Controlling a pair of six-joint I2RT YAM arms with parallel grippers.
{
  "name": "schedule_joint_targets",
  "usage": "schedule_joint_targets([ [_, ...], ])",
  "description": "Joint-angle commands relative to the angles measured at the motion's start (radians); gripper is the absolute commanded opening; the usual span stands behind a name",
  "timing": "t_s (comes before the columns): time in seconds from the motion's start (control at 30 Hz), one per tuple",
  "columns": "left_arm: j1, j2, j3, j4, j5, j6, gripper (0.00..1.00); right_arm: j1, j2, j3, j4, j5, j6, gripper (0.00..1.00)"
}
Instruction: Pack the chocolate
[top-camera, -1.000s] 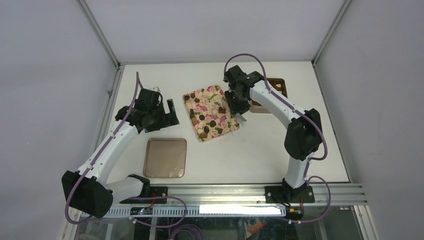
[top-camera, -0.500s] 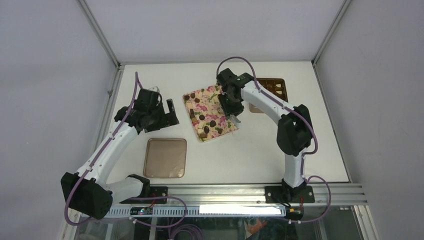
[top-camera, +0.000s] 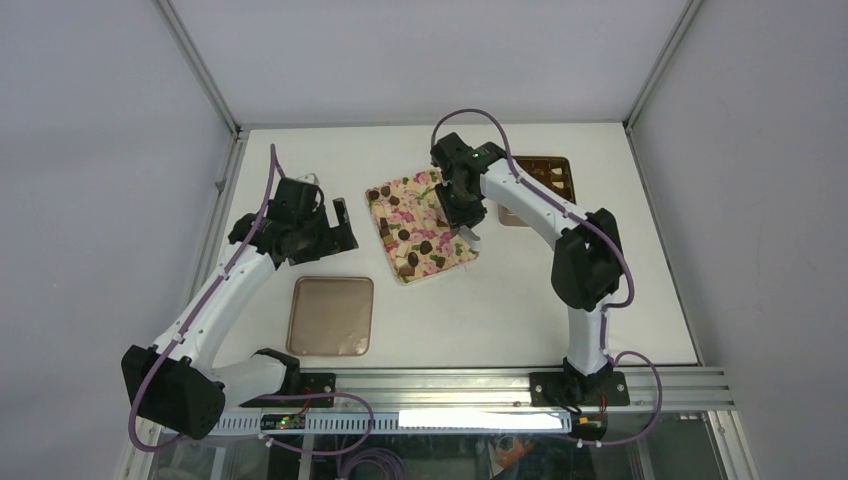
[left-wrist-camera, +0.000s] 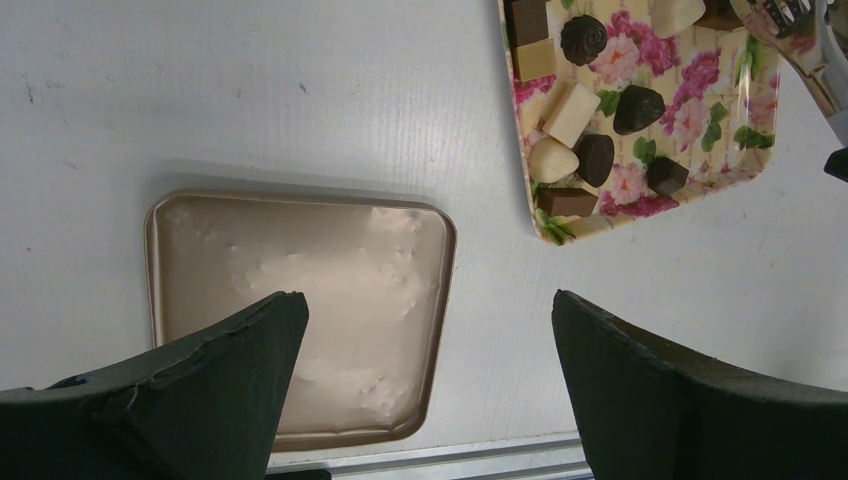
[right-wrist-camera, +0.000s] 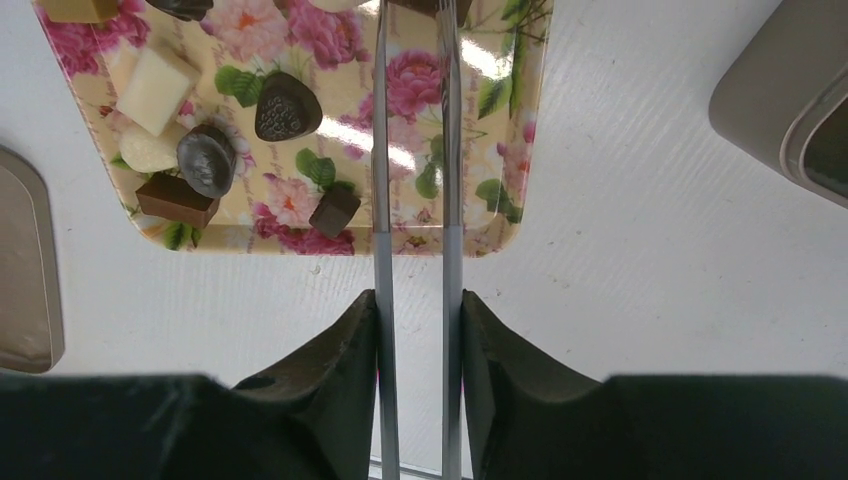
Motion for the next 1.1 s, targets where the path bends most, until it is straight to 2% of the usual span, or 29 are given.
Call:
schedule_joint_targets([
  [0.0,0.010,-0.029,0.001,0.034,-0.001,0.007,0.99,0.007,-0.039,0.072,0.000,0.021,0.003,0.00],
  [0.3,0.010,-0.029,0.000,0.034,0.000,0.005,0.99,0.007,-0.031,0.088,-0.018,0.015,0.000,0.00],
  [0.47,0.010,-0.029,0.000,0.034,0.000,0.005,0.99,0.008,-0.027,0.072,-0.025,0.037,-0.002,0.34],
  [0.57,0.010,-0.025,0.001,0.035,0.001,0.005,0.99,0.009,-0.024,0.064,-0.024,0.034,-0.004,0.40],
  [0.8,0.010,-0.024,0.003,0.035,0.004,0.005,0.99,0.016,-0.007,0.062,-0.024,0.017,-0.007,0.41],
  [1.07,0.010,-0.026,0.003,0.035,0.003,0.005,0.99,0.017,0.007,0.068,-0.027,0.016,-0.006,0.32],
])
